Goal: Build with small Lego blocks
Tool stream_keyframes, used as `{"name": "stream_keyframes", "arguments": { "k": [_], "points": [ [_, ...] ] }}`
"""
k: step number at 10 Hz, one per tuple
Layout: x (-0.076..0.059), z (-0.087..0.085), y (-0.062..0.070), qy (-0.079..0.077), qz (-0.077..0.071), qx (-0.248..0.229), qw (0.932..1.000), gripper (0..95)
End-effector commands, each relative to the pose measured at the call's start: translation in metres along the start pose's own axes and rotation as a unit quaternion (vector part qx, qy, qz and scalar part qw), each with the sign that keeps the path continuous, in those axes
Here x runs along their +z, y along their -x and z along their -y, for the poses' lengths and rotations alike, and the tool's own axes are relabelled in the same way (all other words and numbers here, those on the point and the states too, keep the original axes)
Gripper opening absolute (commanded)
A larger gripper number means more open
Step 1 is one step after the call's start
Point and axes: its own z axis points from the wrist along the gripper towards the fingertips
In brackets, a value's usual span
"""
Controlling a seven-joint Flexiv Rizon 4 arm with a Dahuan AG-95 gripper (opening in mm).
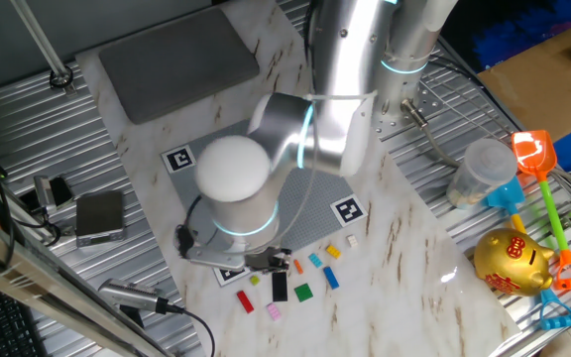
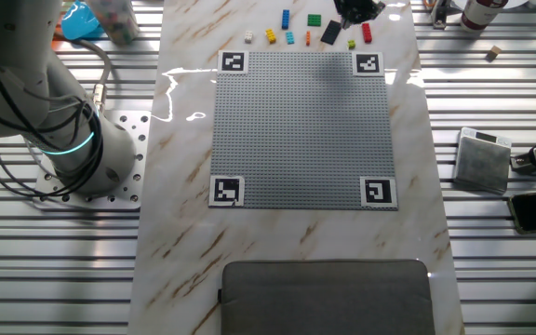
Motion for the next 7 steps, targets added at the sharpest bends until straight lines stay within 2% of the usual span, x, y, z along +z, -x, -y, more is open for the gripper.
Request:
{"name": "stream_keyframes", "arguments": {
  "k": [1,3,7],
  "points": [
    [0.009,-0.014,-0.002,-0.009,0.004,0.010,0.9999,0.0],
    [0.018,-0.026,0.003,-0.015,0.005,0.020,0.9997,0.0],
    [0.022,-0.030,0.011,-0.021,0.005,0.018,0.9996,0.0]
  ]
}}
